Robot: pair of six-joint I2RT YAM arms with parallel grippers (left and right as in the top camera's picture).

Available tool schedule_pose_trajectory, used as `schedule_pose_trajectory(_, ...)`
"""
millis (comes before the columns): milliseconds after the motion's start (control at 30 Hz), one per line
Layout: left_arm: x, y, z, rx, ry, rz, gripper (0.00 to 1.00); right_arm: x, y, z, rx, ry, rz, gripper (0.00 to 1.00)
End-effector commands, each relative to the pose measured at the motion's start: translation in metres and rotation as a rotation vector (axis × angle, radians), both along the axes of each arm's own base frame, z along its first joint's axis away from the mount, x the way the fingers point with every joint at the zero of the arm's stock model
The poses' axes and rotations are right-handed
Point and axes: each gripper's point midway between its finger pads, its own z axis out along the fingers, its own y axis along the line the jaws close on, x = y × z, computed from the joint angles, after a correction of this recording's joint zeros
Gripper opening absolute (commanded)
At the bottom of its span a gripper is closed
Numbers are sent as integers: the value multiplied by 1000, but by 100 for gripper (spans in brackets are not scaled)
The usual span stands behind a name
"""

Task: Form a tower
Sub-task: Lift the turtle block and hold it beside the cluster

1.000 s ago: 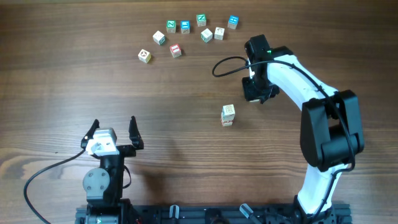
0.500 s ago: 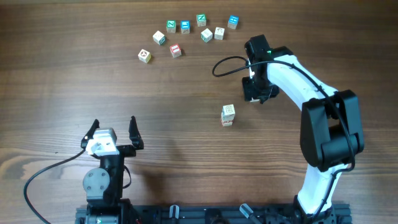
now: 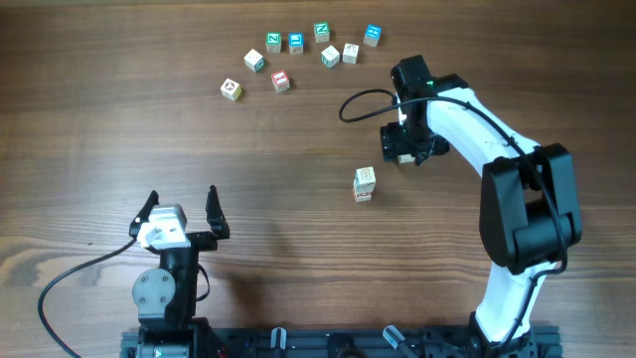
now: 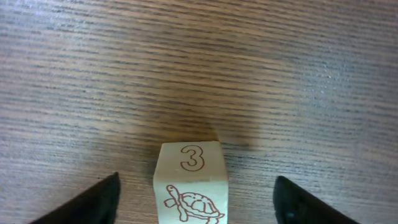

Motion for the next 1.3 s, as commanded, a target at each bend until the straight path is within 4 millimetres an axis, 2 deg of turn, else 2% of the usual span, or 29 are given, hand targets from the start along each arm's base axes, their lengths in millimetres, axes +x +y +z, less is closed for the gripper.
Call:
schedule_pose_trajectory(0,0,4,0,19,0,17,100,0,-2,-1,2,0,-5,74)
schedule_pose_trajectory(900,0,4,0,19,0,17,100,3,-1,-1,5,-10,-8,74)
schedule_pose_trajectory(1200,0,4,0,19,0,17,100,4,-1,0,6,-15,-8,52)
schedule_pose_trajectory(1267,0,4,0,19,0,17,100,4,-1,0,6,-16,-8,50)
